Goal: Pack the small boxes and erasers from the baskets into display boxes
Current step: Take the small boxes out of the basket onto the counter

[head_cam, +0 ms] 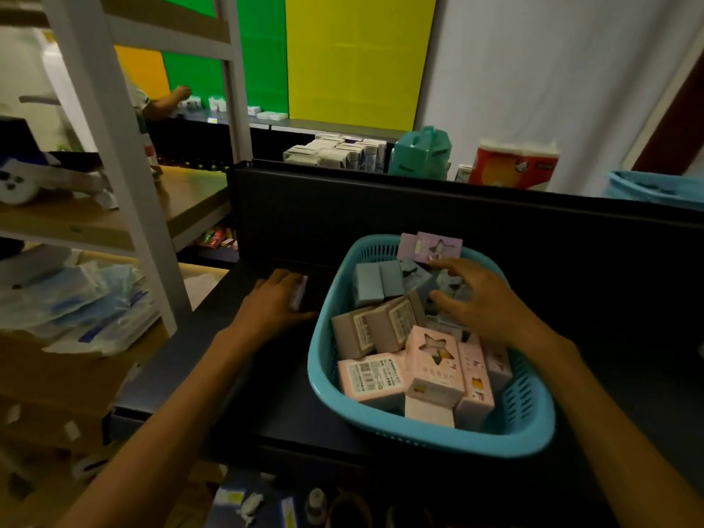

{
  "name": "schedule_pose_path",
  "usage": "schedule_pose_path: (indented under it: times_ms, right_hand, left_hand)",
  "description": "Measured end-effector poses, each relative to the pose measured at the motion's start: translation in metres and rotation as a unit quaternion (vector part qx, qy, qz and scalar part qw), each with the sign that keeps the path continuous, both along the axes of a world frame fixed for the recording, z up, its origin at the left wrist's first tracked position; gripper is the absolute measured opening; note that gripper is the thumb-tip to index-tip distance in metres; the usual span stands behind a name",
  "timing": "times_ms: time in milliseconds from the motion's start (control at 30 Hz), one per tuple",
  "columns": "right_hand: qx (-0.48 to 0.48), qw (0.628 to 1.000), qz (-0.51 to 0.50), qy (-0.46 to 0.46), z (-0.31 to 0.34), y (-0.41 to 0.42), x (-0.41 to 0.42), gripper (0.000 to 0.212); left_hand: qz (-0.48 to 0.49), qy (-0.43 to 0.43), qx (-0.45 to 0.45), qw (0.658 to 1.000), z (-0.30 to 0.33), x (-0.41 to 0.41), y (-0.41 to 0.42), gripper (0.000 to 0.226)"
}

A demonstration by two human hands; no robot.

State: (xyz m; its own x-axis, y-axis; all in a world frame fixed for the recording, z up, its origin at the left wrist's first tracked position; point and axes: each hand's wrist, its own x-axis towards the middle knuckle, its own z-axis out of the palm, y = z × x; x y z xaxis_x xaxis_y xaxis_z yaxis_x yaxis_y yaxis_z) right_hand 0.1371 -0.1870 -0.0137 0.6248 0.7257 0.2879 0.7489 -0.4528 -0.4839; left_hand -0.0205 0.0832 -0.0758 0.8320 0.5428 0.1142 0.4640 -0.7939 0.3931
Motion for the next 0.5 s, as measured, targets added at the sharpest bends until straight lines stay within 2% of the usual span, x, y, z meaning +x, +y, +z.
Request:
schedule_pose_path:
  times_ms: [67,200,367,500]
  right_hand:
    - [0.003,1.0,-0.014,-0.002,0.001,-0.001,-0.001,0.049]
    - [0.014,0.999,-0.049,0.001,0.005,-0.004,-0.005,0.049]
    - [-0.003,0.997,-0.081,0.012,0.008,-0.004,-0.004,0.05]
    - [-0.036,0.995,-0.093,-0.012,0.008,-0.004,0.013,0.054]
  left_hand:
    - [-0.014,-0.004,0.012,1.0,0.0,0.004,0.008,0.072]
    - [-0.044,-0.036,-0.028,0.998,0.009,0.009,0.017,0.063]
    - [-0.114,-0.22,-0.053,0.967,0.05,0.014,-0.011,0.056]
    - [-0.176,-0.247,-0.04,0.952,0.071,0.032,-0.04,0.057]
